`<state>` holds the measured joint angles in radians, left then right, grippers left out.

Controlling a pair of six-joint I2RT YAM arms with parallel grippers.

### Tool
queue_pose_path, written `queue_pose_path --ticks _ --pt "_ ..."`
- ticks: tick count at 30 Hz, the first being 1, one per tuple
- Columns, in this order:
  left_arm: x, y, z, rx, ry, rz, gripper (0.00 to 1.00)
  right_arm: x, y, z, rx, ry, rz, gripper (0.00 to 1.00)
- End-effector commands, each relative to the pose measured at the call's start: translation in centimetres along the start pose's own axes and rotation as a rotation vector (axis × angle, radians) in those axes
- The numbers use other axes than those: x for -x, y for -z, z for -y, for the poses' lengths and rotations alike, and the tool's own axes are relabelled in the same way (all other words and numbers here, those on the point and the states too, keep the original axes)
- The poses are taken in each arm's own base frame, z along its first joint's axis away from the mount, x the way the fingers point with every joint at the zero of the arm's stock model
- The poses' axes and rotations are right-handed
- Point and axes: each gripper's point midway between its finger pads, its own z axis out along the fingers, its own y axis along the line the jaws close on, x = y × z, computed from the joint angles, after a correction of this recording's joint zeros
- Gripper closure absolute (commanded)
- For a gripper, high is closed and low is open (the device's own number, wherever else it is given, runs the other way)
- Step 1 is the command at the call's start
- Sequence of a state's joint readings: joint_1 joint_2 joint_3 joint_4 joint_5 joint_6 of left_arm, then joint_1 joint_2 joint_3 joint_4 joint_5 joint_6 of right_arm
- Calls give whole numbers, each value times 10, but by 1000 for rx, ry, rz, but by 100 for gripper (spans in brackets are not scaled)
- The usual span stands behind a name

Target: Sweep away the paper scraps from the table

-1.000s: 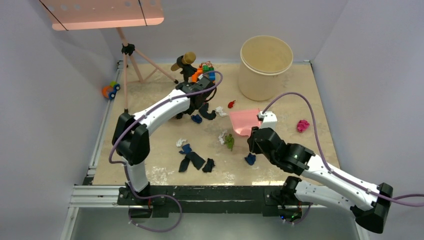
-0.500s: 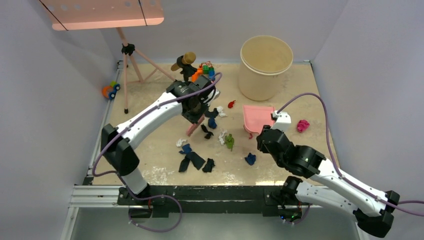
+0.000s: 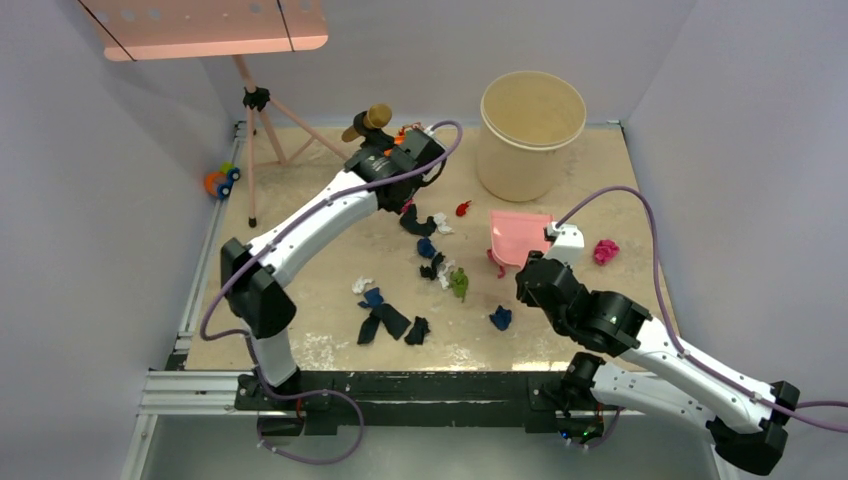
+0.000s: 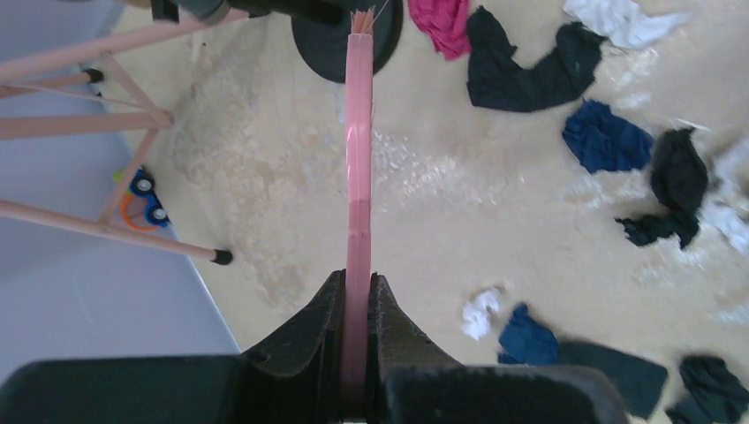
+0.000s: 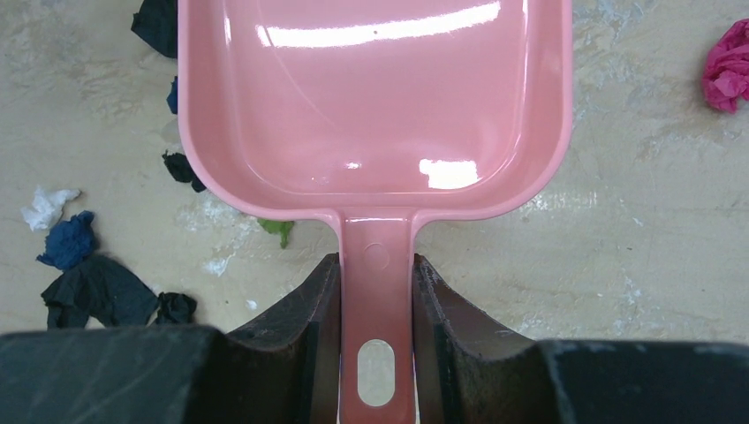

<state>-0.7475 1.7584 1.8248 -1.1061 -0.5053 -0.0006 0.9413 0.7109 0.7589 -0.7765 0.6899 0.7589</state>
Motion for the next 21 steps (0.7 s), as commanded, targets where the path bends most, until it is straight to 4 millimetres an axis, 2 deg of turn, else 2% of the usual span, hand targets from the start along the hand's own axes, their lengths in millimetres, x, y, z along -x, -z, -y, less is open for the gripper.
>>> queue_pose_path --ticks 1,4,7,9,12,14,16,19,21 --pt "45 -23 -19 188 -105 80 100 23 8 1 -19 -50 58 100" --pt "66 -42 -13 227 -159 125 100 26 9 4 -34 -53 64 100" --pt "74 -66 1 219 -215 127 100 27 11 5 -32 -61 67 100" --pt "70 -77 16 165 -263 97 100 28 11 5 -33 -68 72 100" --pt "50 -83 52 7 -334 21 100 30 12 7 -37 -76 78 100" --pt "31 -80 80 -147 -369 -22 100 31 13 6 -36 -81 80 100" --pt "15 -70 95 -240 -369 -50 100 32 14 5 -32 -82 81 100" --pt "7 -48 95 -288 -317 -38 100 33 15 5 -31 -82 80 100" --pt "11 -28 91 -318 -270 13 100 34 16 6 -29 -87 81 100"
